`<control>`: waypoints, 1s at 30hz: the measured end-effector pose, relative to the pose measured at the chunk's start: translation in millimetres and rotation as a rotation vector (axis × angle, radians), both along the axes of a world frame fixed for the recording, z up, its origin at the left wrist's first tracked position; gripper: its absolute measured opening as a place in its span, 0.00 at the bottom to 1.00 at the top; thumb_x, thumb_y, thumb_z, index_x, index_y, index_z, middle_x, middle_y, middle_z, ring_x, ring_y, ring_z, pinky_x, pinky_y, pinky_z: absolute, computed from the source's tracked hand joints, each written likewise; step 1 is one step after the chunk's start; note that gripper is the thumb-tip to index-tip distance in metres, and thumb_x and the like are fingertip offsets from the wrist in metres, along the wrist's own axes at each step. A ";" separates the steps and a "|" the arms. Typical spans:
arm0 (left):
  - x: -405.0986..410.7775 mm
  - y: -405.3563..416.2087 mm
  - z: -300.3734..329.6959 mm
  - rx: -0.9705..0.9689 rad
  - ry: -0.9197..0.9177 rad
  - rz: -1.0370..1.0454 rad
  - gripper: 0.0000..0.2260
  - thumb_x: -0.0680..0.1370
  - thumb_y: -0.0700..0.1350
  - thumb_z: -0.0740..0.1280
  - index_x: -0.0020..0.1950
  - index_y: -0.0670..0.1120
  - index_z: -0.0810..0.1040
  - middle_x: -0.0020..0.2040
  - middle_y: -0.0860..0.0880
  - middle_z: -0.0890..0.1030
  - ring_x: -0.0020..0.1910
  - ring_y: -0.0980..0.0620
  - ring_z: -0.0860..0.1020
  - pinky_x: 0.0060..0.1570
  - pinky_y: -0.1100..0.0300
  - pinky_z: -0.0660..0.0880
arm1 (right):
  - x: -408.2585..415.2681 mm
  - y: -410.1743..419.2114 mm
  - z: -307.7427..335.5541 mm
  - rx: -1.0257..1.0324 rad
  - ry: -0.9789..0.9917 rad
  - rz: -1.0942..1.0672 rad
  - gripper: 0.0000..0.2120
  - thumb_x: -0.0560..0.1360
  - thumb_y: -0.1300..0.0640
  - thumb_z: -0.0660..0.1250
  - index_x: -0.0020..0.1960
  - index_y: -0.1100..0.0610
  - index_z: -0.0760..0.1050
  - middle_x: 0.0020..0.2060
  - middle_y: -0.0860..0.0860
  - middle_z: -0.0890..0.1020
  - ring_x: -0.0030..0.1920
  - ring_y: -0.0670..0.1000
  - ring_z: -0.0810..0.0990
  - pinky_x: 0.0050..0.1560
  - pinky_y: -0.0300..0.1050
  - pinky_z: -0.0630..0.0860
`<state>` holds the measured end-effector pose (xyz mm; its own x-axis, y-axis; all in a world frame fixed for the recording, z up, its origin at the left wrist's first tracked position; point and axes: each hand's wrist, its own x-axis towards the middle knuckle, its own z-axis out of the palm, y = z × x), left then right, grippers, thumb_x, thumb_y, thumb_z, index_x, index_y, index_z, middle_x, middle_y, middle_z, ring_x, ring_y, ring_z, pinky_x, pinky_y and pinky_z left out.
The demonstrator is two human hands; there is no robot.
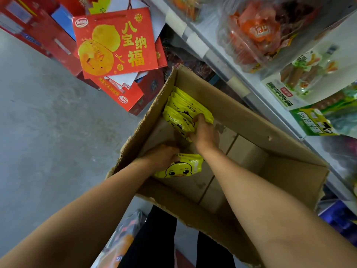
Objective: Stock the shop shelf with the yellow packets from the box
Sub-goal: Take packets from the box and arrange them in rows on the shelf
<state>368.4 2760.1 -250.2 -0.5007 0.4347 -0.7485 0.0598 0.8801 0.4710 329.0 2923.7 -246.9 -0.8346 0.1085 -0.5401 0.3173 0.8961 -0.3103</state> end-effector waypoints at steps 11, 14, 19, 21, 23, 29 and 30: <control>2.0 9.2 15.1 0.018 -0.128 0.095 0.14 0.83 0.51 0.58 0.54 0.41 0.76 0.55 0.41 0.79 0.55 0.43 0.77 0.47 0.57 0.67 | 23.8 52.5 0.2 -0.344 -0.072 -0.328 0.06 0.74 0.58 0.72 0.46 0.54 0.75 0.44 0.54 0.81 0.46 0.54 0.79 0.42 0.43 0.70; 0.3 13.3 32.5 0.113 -0.220 0.158 0.20 0.79 0.57 0.64 0.51 0.39 0.78 0.47 0.42 0.78 0.47 0.46 0.76 0.45 0.56 0.68 | 39.3 76.8 6.8 -0.368 -0.086 -0.363 0.13 0.76 0.58 0.70 0.59 0.55 0.76 0.53 0.50 0.79 0.54 0.50 0.77 0.54 0.42 0.71; 17.7 31.8 77.0 0.193 -0.377 0.201 0.22 0.71 0.58 0.74 0.58 0.46 0.78 0.53 0.48 0.83 0.53 0.49 0.81 0.57 0.50 0.77 | 78.4 120.4 35.9 -0.469 0.000 -0.468 0.12 0.75 0.55 0.69 0.58 0.54 0.78 0.52 0.52 0.83 0.53 0.54 0.82 0.59 0.52 0.77; 31.3 44.7 94.9 0.243 -0.457 0.259 0.23 0.70 0.54 0.76 0.61 0.46 0.77 0.55 0.48 0.83 0.54 0.49 0.82 0.59 0.47 0.77 | 98.5 139.3 57.2 -0.550 0.049 -0.537 0.12 0.78 0.58 0.68 0.61 0.57 0.78 0.51 0.52 0.83 0.48 0.49 0.82 0.52 0.42 0.78; 48.1 61.8 116.2 0.284 -0.478 0.289 0.28 0.67 0.55 0.78 0.63 0.46 0.77 0.56 0.48 0.84 0.55 0.48 0.82 0.60 0.47 0.77 | 120.9 159.3 82.5 -0.618 0.116 -0.589 0.12 0.78 0.56 0.70 0.60 0.57 0.79 0.49 0.51 0.84 0.42 0.43 0.80 0.43 0.32 0.76; 101.8 142.5 204.8 0.324 -0.522 0.163 0.19 0.72 0.48 0.75 0.61 0.49 0.77 0.52 0.52 0.85 0.51 0.53 0.83 0.53 0.57 0.79 | 216.6 239.3 165.8 -0.750 0.215 -0.740 0.20 0.65 0.45 0.79 0.53 0.53 0.82 0.45 0.49 0.87 0.47 0.52 0.86 0.51 0.49 0.82; 111.0 159.1 222.0 0.337 -0.511 0.133 0.19 0.73 0.45 0.74 0.62 0.48 0.77 0.51 0.53 0.85 0.50 0.54 0.84 0.51 0.58 0.80 | 235.0 256.3 181.5 -0.780 0.225 -0.763 0.18 0.67 0.50 0.79 0.53 0.54 0.82 0.46 0.51 0.87 0.48 0.54 0.86 0.51 0.53 0.82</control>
<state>479.4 2919.2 -28.2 -0.1817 0.6475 -0.7401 -0.3463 0.6623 0.6644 564.0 3180.0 -65.3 -0.7812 0.3318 -0.5289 0.5676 0.0247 -0.8229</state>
